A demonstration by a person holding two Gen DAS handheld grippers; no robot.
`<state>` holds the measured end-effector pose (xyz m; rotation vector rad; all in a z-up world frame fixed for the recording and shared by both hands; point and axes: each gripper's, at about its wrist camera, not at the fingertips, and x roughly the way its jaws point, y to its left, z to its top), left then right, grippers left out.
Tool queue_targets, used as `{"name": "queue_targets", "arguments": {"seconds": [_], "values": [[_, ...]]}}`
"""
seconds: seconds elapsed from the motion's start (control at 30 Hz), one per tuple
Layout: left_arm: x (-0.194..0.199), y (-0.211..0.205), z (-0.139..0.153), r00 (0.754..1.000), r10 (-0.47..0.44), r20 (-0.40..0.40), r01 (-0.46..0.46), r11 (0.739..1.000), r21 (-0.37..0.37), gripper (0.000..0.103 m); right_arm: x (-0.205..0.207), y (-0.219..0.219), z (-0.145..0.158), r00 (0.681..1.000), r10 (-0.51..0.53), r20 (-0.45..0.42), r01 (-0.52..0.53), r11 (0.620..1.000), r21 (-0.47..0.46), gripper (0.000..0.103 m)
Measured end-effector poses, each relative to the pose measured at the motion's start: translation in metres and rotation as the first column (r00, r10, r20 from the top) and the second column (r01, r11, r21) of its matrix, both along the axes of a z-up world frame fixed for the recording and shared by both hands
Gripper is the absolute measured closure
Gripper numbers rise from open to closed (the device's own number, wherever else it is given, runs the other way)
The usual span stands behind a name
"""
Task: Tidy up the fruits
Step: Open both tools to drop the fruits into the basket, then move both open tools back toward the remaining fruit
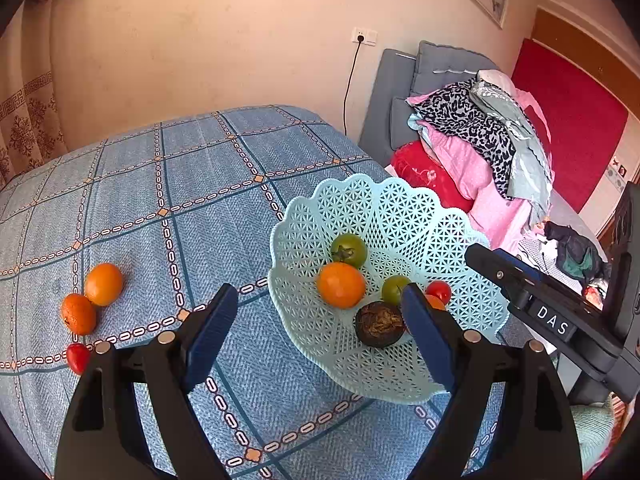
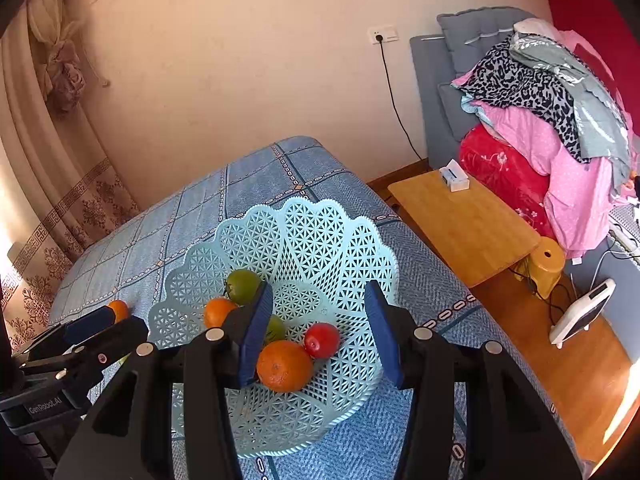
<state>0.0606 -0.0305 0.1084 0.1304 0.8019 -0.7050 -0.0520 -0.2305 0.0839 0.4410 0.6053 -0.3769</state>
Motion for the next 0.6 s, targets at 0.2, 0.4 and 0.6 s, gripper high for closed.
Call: {"name": "queue_targets", "arguments": {"seconds": [0.2, 0.4, 0.6], "values": [[0.005, 0.014, 0.011, 0.997, 0.055, 0.049, -0.055, 0.998, -0.006, 0.009, 0.0, 0.007, 0.002, 1.0, 0.01, 0.004, -0.01, 1.0, -0.007, 0.054], [0.01, 0.026, 0.021, 0.995, 0.081, 0.053, -0.08, 0.996, -0.03, 0.008, -0.001, 0.014, 0.005, 0.999, 0.034, 0.014, -0.034, 0.999, -0.015, 0.054], [0.012, 0.041, 0.03, 0.993, 0.104, 0.06, -0.101, 0.994, -0.047, 0.007, -0.001, 0.027, 0.009, 0.997, 0.067, 0.023, -0.066, 0.998, -0.021, 0.054]]}}
